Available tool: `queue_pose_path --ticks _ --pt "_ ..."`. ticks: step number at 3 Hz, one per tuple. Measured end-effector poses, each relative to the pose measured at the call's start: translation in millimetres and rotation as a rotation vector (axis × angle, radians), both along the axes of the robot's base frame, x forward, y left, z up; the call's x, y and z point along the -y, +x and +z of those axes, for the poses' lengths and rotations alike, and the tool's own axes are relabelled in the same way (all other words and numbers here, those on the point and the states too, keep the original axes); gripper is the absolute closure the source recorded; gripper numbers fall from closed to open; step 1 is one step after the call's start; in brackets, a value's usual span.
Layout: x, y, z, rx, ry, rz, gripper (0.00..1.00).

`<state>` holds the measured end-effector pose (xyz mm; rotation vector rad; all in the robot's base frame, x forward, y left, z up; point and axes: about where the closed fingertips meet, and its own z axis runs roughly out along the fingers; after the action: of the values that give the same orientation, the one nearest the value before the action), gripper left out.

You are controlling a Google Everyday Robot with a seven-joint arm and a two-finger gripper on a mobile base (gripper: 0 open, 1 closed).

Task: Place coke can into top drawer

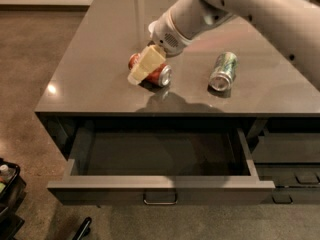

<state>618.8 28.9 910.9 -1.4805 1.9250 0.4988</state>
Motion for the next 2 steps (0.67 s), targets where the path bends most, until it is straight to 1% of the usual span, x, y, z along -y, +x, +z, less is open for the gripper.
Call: queue_pose_path --ticks 1,2 --pt "-10 13 -28 -0.053 0.012 0.010 0.00" --pt "-5 19 -56 -0.111 0.010 -0.014 0.00"
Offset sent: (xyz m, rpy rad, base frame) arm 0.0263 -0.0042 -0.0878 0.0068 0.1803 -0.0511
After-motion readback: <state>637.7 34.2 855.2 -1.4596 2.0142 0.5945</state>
